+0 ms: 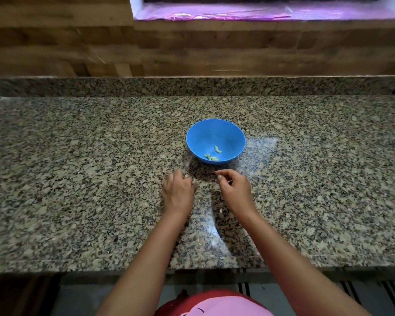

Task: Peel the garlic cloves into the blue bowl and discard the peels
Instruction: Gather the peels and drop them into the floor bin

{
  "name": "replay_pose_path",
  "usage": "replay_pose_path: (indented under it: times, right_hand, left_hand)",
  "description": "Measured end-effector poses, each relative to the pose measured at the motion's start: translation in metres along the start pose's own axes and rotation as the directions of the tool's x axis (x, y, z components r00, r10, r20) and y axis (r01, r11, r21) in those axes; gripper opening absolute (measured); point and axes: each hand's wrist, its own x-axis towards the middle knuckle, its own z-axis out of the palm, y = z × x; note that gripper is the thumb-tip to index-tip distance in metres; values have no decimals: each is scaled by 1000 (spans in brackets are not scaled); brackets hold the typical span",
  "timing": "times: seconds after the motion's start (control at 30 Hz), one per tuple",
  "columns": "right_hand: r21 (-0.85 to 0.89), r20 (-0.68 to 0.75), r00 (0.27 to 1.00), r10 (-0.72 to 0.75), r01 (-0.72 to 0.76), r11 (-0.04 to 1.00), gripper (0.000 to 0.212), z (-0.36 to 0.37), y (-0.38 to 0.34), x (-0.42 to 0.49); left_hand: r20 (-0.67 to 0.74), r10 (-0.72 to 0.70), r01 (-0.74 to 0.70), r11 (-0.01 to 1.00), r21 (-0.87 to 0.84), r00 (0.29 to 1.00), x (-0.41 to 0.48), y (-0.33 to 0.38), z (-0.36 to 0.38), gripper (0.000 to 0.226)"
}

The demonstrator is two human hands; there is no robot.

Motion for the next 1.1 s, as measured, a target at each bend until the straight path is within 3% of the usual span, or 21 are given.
replay_pose_path:
  times: [0.13,0.2,0.3,0.37,0.43,0.53,0.6,0.67,0.8,0.93,1.0,1.1]
  right_hand:
    - [80,25,985,173,-174,981,14,1,4,0]
    - [204,141,952,272,-297,933,9,2,4,0]
    - [454,306,881,362,-469,757,10,3,2,-1]
    - [544,312,865,393,-501,673,8,4,2,-1]
    - [571,274,877,394,-478,667,5,3,4,1]
    - [367,178,919,352,-394,843,5,-6,10,7]
    - [67,112,950,293,-301,951,11,-16,14,12]
    - [-233,96,977,190,-163,959,13,-24,15,15]
    - [-576,306,952,6,180,797,16,-32,7,13]
    - [-701,489,863,-125,474,533,10,-26,9,15]
    - [-719,529,834,-157,539,439,10,-23,16,14]
    - [-706,487,821,-299,571,419,12,-20,26,7]
  left_hand:
    - [-22,-2,2,1000,12,1000,3,6,2,19]
    - [-43,36,-38,999,-34,998,-1,7,6,18]
    - [-59,11,-26,963,-270,998,-11,17,7,21]
    - [-60,-12,-13,920,-392,998,-17,25,7,18]
    - [-55,-10,-18,877,-480,998,-19,27,9,16]
    - [-65,116,-133,873,-469,991,-26,20,18,22]
    - [-36,211,-209,905,-372,977,-34,14,30,32]
    - [-3,272,-264,930,-255,962,-40,9,37,42]
    - [-65,349,-352,935,-50,935,-42,6,45,45]
    - [-79,355,-361,930,-67,931,-42,5,49,40]
    - [-63,348,-353,932,-82,935,-42,4,49,41]
    - [-53,335,-339,936,-96,941,-43,6,48,40]
